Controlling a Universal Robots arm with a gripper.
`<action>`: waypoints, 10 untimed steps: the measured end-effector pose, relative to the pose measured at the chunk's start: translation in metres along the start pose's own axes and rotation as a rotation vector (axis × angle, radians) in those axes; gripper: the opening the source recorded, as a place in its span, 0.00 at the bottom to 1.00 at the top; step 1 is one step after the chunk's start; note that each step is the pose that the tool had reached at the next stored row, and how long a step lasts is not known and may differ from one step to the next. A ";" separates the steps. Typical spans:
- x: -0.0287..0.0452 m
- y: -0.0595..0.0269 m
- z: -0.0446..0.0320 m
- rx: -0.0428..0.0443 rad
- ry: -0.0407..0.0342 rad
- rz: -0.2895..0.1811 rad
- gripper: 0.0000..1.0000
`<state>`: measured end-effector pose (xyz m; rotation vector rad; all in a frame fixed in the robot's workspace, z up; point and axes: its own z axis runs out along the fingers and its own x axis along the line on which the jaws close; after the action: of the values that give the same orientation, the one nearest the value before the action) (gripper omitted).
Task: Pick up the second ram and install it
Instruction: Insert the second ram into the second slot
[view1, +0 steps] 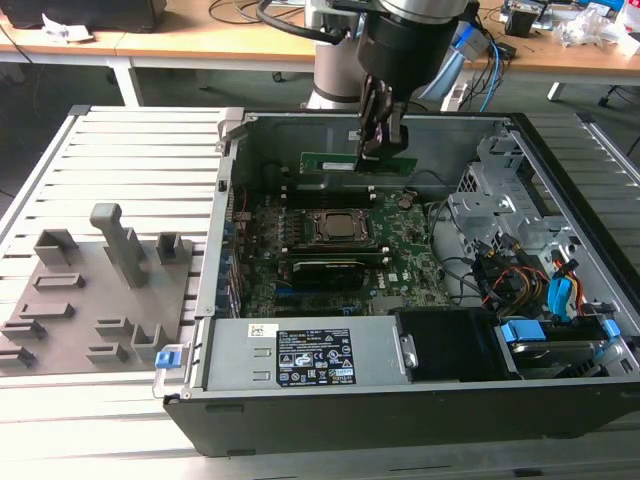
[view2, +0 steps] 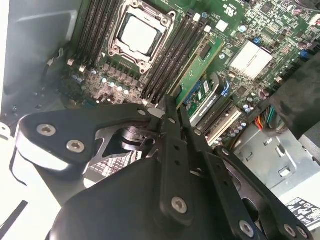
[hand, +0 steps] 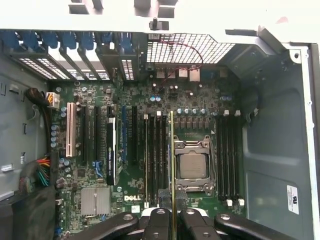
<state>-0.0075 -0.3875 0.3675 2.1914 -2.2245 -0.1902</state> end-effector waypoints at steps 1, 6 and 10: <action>0.0001 -0.0001 0.0015 0.0000 -0.0001 0.000 0.14; 0.0004 -0.0005 0.0056 0.0000 0.0001 0.000 0.14; 0.0010 -0.0012 0.0125 0.0000 0.0000 0.000 0.14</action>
<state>-0.0075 -0.3875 0.3550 2.1914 -2.2245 -0.1902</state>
